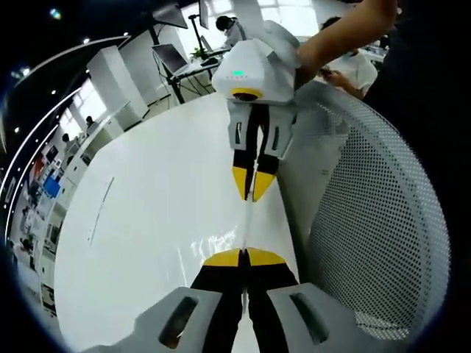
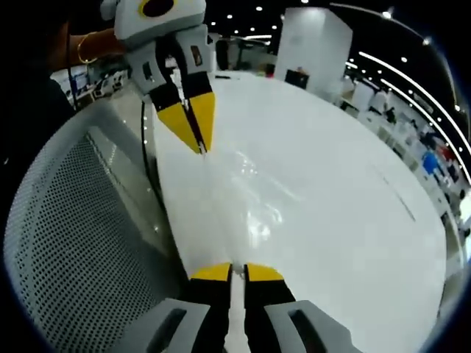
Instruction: Open the resealable bag by pulling the two sides of the seal apart until the entire bag opening is separated and visibly accessible.
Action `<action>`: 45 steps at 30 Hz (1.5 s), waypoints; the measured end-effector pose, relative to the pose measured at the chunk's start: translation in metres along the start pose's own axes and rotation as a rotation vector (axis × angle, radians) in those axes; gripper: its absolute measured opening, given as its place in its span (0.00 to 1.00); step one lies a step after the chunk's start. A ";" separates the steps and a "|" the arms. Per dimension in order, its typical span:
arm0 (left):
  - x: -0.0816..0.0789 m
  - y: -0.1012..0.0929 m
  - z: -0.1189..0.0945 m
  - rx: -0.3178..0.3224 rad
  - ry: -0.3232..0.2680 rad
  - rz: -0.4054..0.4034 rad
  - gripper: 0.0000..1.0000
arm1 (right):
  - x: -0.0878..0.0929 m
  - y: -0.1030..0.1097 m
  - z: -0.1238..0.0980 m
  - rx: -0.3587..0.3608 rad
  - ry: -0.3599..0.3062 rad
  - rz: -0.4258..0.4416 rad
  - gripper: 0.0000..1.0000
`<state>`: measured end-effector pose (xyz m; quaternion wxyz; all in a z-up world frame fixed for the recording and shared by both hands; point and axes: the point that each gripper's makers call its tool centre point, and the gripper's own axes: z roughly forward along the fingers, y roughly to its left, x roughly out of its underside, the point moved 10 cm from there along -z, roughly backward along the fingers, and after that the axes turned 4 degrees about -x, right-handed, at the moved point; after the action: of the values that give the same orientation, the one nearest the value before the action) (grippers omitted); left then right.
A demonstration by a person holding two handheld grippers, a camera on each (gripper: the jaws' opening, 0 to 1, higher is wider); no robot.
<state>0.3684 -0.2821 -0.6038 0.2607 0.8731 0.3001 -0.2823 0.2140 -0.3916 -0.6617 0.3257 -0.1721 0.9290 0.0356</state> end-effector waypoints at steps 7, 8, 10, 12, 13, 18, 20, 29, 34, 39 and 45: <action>-0.002 0.002 0.000 -0.014 -0.014 -0.017 0.00 | -0.004 0.003 -0.005 0.014 -0.039 0.029 0.08; -0.002 0.002 0.000 -0.016 -0.013 -0.016 0.00 | -0.006 0.002 -0.007 0.021 -0.047 0.032 0.08; -0.002 0.000 0.002 -0.017 -0.007 -0.009 0.00 | -0.009 0.002 -0.009 0.024 -0.070 0.041 0.08; -0.001 -0.001 0.003 -0.016 -0.006 -0.015 0.00 | -0.013 0.002 -0.012 0.025 -0.098 0.042 0.08; -0.001 -0.001 0.003 -0.017 -0.004 -0.016 0.00 | -0.014 0.003 -0.013 0.024 -0.106 0.042 0.08; 0.001 -0.002 0.003 -0.018 0.000 -0.022 0.00 | -0.020 0.005 -0.014 0.018 -0.118 0.024 0.08; 0.000 -0.001 0.002 -0.026 -0.001 -0.017 0.00 | -0.021 0.006 -0.013 0.013 -0.121 0.017 0.08; -0.001 -0.003 0.001 -0.025 -0.013 0.008 0.00 | -0.021 0.009 -0.008 -0.005 -0.105 -0.001 0.06; 0.001 -0.004 0.001 -0.023 -0.009 0.004 0.00 | -0.024 0.013 -0.006 -0.032 -0.108 -0.017 0.03; -0.001 -0.002 0.001 -0.028 -0.015 0.014 0.00 | -0.027 0.017 -0.003 -0.064 -0.096 -0.045 0.02; -0.005 -0.004 0.002 -0.015 -0.022 0.040 0.00 | -0.032 0.022 0.003 -0.087 -0.086 -0.061 0.02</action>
<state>0.3618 -0.2827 -0.6033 0.2759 0.8738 0.2820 -0.2844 0.2317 -0.3611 -0.6458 0.3585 -0.2125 0.9061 0.0736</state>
